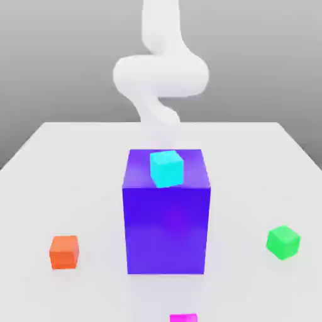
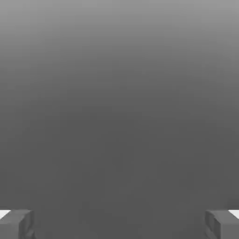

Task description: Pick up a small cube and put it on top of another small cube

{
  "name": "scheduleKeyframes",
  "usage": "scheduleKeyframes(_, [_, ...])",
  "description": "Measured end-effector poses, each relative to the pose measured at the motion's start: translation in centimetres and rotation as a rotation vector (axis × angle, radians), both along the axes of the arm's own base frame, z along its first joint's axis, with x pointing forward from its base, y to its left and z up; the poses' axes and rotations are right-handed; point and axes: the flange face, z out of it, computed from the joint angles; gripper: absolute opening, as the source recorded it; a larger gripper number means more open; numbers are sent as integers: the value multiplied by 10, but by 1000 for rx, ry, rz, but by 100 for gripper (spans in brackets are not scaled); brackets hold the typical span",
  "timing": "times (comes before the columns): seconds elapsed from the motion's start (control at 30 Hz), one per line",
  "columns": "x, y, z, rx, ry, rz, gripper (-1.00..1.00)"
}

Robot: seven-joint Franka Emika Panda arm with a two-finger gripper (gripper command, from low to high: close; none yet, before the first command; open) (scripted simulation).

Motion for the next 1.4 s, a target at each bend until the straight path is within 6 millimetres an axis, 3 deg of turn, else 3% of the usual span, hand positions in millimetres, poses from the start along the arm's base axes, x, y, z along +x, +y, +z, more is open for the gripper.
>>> scheduleKeyframes(0.27, [91,9,-111,-8,202,13,0])
scheduleKeyframes(0.53, [147,20,-242,-15,400,29,0])
scheduleKeyframes(0.77, [166,29,-368,-20,572,44,0])
scheduleKeyframes(0.97, [158,36,-477,-22,716,56,0])
scheduleKeyframes(1.1, [157,37,-537,-23,736,58,0])
scheduleKeyframes(1.13, [156,37,-549,-23,737,58,-100])
scheduleKeyframes(1.33, [156,37,-554,-23,737,58,-100])
scheduleKeyframes(1.4, [156,37,-540,-23,737,58,-100])
